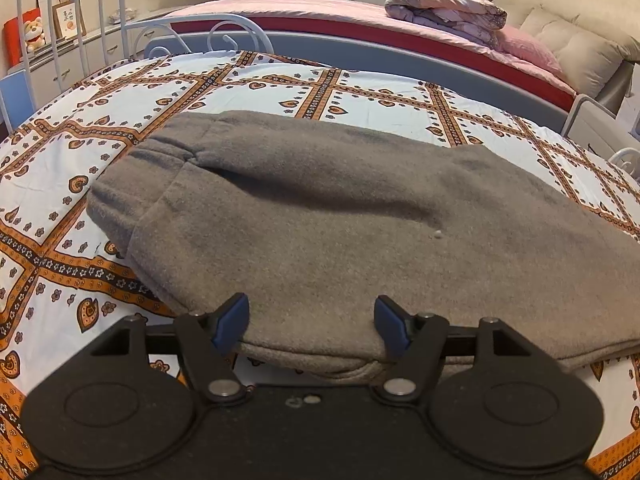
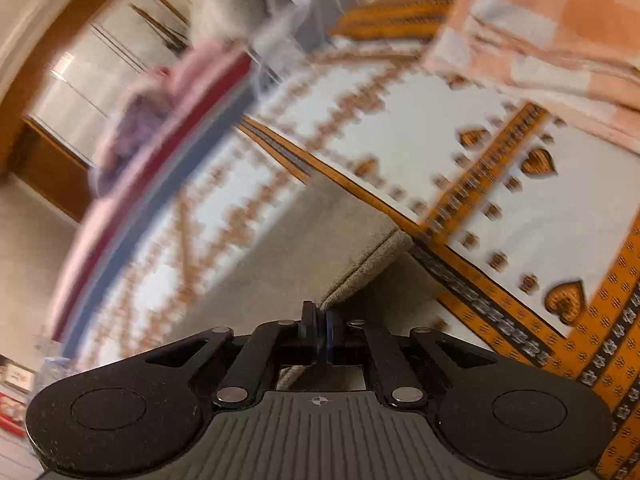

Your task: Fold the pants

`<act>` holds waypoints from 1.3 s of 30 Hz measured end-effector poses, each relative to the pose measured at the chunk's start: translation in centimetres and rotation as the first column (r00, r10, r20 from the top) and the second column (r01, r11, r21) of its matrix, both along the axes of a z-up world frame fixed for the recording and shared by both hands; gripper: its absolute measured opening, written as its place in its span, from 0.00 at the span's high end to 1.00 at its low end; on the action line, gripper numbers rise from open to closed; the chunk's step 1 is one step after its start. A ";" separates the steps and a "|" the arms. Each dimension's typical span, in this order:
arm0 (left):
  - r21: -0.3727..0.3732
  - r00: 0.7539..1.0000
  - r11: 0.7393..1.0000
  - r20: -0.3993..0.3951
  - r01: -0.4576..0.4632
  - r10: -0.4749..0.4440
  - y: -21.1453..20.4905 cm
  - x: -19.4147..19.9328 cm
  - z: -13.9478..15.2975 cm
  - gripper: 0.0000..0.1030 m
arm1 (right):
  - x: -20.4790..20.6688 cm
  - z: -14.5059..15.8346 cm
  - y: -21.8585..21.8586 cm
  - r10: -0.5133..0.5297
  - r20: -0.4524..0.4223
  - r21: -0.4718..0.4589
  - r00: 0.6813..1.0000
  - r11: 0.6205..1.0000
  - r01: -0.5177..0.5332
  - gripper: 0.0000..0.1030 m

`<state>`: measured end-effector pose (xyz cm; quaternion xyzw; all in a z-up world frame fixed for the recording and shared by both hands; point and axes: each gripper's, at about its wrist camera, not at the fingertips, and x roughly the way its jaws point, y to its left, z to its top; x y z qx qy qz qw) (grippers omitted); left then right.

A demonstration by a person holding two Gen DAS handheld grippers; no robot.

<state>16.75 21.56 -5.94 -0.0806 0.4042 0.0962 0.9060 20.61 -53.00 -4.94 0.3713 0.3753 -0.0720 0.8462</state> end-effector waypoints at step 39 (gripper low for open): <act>0.125 0.999 0.992 0.014 -0.037 0.035 -0.5 0.0 0.4 0.40 | -0.6 0.2 -0.7 -0.019 -0.010 -0.051 1.000 0.999 0.018 0.77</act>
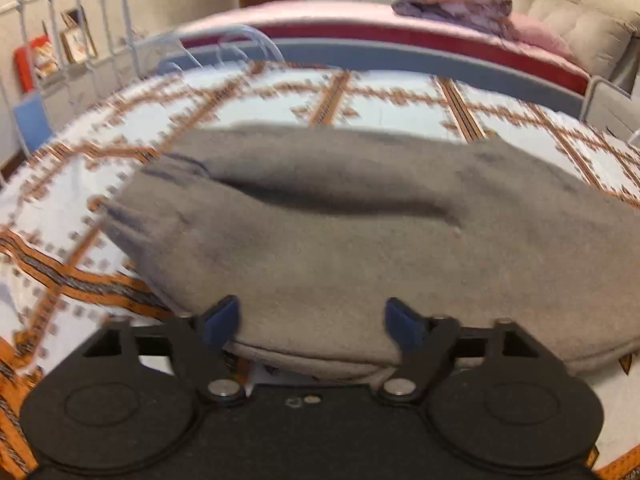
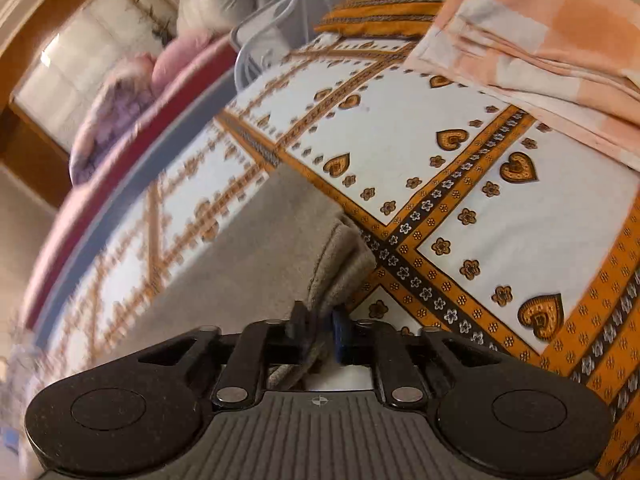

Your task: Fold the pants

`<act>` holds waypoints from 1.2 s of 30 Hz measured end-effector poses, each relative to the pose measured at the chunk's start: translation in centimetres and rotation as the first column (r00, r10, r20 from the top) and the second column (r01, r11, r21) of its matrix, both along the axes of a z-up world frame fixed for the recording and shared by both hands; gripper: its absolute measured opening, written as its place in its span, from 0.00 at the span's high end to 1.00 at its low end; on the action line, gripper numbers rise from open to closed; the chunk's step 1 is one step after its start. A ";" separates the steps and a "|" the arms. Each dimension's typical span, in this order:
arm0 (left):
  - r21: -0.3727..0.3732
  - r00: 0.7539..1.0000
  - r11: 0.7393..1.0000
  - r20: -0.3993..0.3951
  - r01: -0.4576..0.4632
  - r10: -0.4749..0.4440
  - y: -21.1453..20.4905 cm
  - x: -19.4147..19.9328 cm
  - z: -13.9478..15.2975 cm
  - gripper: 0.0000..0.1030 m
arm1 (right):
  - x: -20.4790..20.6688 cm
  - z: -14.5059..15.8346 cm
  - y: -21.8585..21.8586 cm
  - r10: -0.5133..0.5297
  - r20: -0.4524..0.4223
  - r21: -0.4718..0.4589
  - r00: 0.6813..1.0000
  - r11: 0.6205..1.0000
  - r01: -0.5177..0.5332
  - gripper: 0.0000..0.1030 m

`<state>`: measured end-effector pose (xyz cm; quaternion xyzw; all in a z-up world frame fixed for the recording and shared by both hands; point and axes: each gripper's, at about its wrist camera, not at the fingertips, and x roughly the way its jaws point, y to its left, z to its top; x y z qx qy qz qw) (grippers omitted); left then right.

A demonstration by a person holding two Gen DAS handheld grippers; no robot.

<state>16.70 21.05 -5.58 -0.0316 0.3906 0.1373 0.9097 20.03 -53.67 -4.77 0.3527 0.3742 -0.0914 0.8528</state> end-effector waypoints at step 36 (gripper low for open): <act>-0.091 0.994 0.991 0.056 0.098 -0.093 12.7 12.4 -0.5 0.82 | 20.4 -2.1 51.6 0.942 0.097 -0.333 0.320 0.334 -0.882 0.92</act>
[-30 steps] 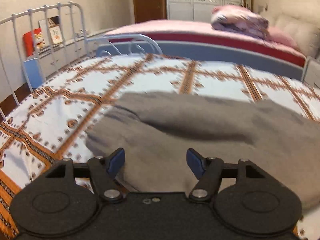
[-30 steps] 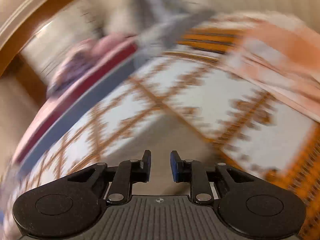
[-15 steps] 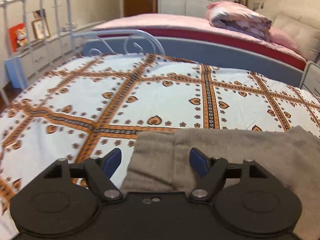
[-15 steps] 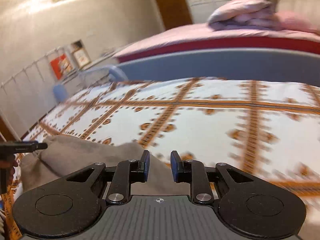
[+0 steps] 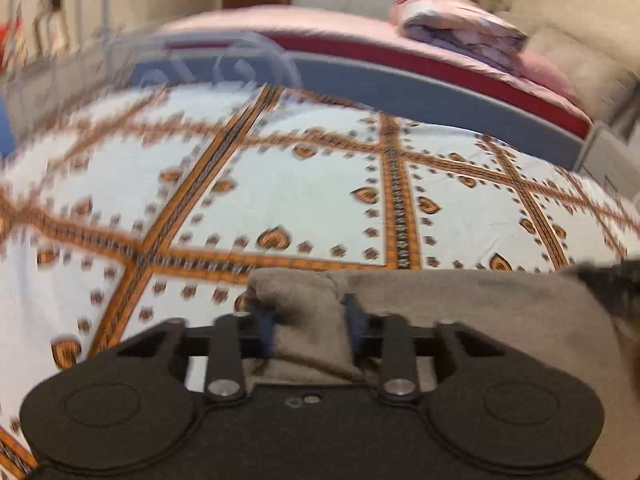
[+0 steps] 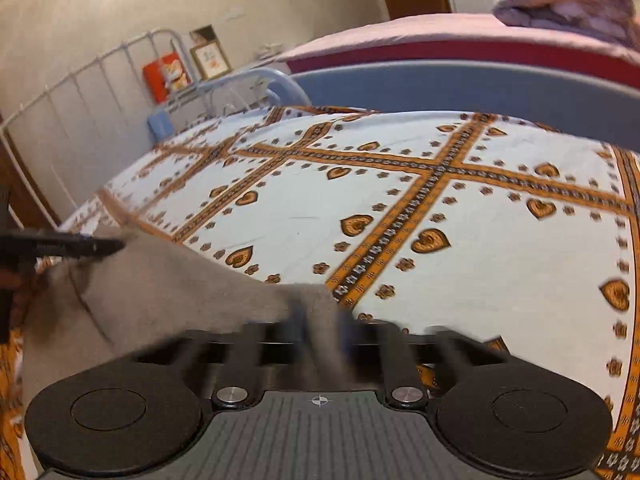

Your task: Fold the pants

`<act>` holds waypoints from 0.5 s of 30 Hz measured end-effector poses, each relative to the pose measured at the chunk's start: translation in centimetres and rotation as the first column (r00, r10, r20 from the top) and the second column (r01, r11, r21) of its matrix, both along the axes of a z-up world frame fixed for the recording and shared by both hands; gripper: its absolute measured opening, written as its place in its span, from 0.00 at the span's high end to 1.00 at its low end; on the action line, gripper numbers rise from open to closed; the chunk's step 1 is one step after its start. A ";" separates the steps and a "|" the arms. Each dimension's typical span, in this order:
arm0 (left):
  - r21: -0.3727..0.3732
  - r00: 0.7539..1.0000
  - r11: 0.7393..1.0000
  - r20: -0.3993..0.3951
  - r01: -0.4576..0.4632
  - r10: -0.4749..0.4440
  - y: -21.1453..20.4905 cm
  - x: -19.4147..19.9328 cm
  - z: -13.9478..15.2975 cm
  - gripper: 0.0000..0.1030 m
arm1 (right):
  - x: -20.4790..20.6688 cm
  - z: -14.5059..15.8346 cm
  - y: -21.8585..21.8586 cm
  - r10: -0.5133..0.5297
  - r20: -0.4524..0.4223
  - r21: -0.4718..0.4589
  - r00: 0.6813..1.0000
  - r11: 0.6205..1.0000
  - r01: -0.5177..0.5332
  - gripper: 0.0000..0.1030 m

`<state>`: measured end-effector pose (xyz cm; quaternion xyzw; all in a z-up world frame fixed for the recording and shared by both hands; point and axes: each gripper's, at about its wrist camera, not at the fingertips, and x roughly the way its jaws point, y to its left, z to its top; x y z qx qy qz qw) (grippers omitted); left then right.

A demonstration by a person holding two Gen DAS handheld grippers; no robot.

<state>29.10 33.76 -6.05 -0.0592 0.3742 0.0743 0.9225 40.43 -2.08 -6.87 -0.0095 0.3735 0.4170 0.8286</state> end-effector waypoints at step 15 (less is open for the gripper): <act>0.131 0.981 0.982 0.155 -0.135 0.115 -3.7 -6.8 3.4 0.37 | -5.1 5.5 -14.0 -0.385 0.090 0.119 0.919 0.920 0.374 0.63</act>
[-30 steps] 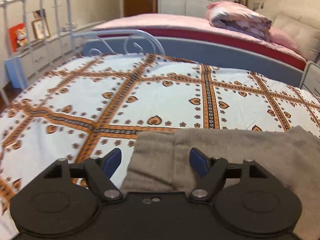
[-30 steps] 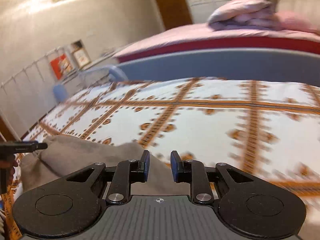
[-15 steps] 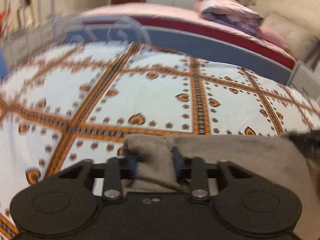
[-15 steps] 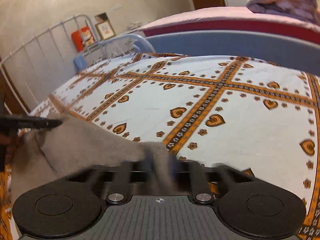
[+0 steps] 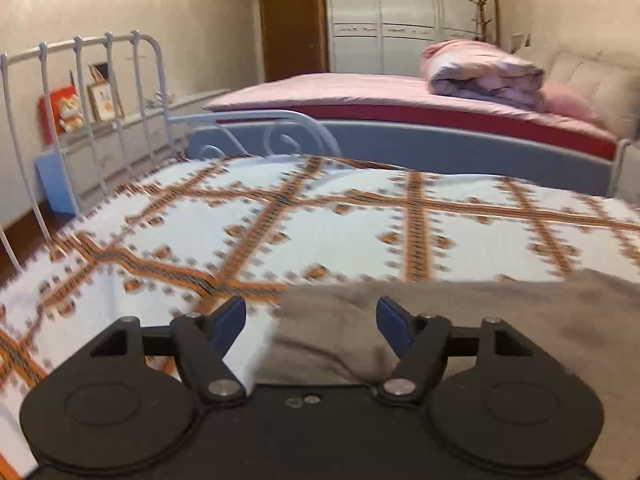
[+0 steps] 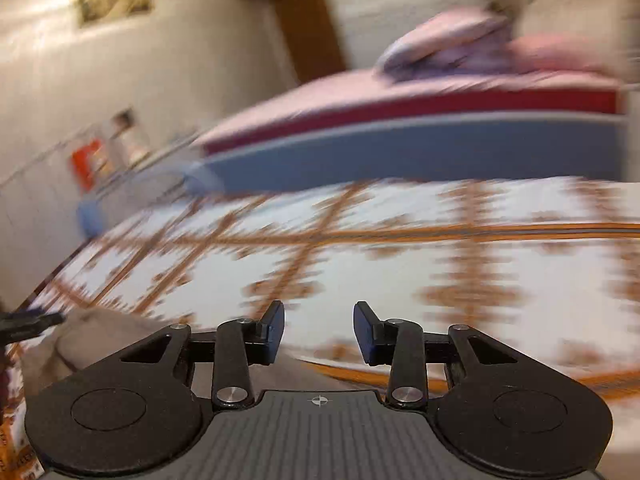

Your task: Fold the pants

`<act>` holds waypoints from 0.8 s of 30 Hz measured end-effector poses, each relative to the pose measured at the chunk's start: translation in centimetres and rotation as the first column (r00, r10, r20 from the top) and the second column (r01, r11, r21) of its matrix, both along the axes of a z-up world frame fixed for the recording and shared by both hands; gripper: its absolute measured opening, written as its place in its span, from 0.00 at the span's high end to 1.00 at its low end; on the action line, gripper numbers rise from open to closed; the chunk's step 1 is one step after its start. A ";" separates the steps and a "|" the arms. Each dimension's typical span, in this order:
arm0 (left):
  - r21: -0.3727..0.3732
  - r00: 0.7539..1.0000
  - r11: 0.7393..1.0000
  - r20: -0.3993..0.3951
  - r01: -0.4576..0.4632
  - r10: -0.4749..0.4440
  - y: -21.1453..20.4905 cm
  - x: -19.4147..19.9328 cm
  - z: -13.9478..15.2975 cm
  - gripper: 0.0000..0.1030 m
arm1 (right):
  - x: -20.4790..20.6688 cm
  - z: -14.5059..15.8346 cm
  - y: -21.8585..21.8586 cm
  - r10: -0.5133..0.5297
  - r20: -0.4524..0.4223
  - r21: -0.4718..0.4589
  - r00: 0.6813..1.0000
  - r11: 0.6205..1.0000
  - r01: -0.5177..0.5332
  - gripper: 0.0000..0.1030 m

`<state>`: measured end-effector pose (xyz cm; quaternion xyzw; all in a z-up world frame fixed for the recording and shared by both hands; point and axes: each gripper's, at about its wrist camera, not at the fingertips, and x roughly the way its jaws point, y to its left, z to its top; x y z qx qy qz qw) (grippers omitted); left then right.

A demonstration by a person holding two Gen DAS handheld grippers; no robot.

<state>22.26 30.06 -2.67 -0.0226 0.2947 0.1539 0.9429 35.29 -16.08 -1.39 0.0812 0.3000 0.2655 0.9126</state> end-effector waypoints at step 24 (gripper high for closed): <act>-0.057 0.971 0.983 -0.153 0.177 -0.184 -15.3 -2.0 -3.0 0.18 | -16.1 -5.1 -40.3 -0.581 -0.518 0.191 0.628 0.636 0.747 0.63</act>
